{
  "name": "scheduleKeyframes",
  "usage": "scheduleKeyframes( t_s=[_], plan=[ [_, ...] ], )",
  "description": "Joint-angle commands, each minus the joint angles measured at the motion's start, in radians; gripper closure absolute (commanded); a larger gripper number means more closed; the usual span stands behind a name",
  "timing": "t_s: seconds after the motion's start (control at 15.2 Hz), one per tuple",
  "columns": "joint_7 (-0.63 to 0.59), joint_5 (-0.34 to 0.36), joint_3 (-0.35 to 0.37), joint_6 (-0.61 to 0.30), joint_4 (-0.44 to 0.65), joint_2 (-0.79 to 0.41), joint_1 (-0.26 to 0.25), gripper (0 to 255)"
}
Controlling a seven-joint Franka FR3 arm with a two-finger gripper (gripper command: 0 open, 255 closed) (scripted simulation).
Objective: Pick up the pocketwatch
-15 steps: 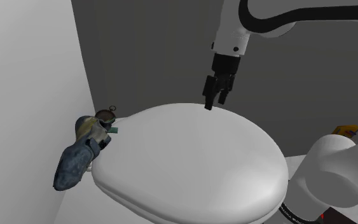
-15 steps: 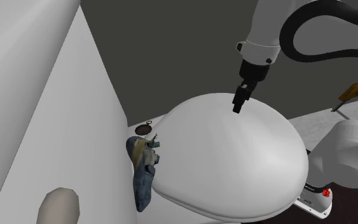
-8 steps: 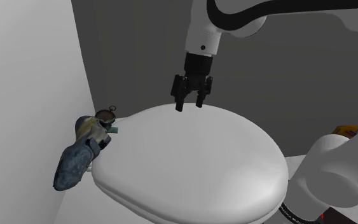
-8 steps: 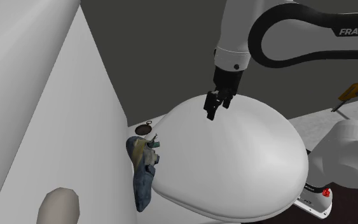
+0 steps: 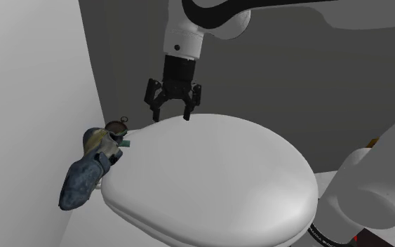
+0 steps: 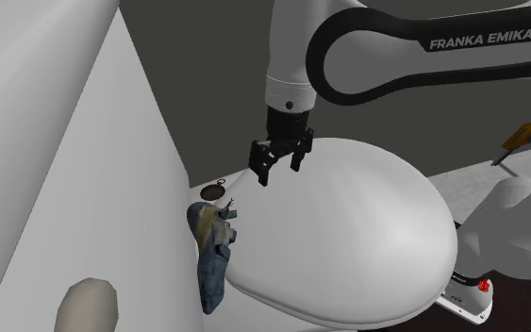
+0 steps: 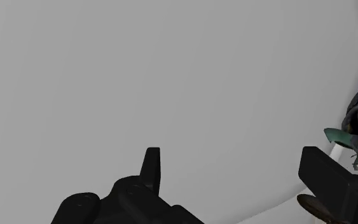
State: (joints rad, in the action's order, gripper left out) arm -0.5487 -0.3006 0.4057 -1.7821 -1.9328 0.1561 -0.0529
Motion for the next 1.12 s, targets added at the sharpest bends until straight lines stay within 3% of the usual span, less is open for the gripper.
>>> scheduleKeyframes(
  t_s=[0.0, 0.66, 1.06],
  plan=[
    [-0.073, 0.014, 0.023, -0.010, 0.074, -0.076, -0.006, 0],
    [-0.392, 0.149, 0.065, 0.012, 0.531, -0.480, -0.109, 0],
    [-0.371, 0.141, 0.059, -0.068, 0.444, -0.475, -0.107, 0]
  ],
)
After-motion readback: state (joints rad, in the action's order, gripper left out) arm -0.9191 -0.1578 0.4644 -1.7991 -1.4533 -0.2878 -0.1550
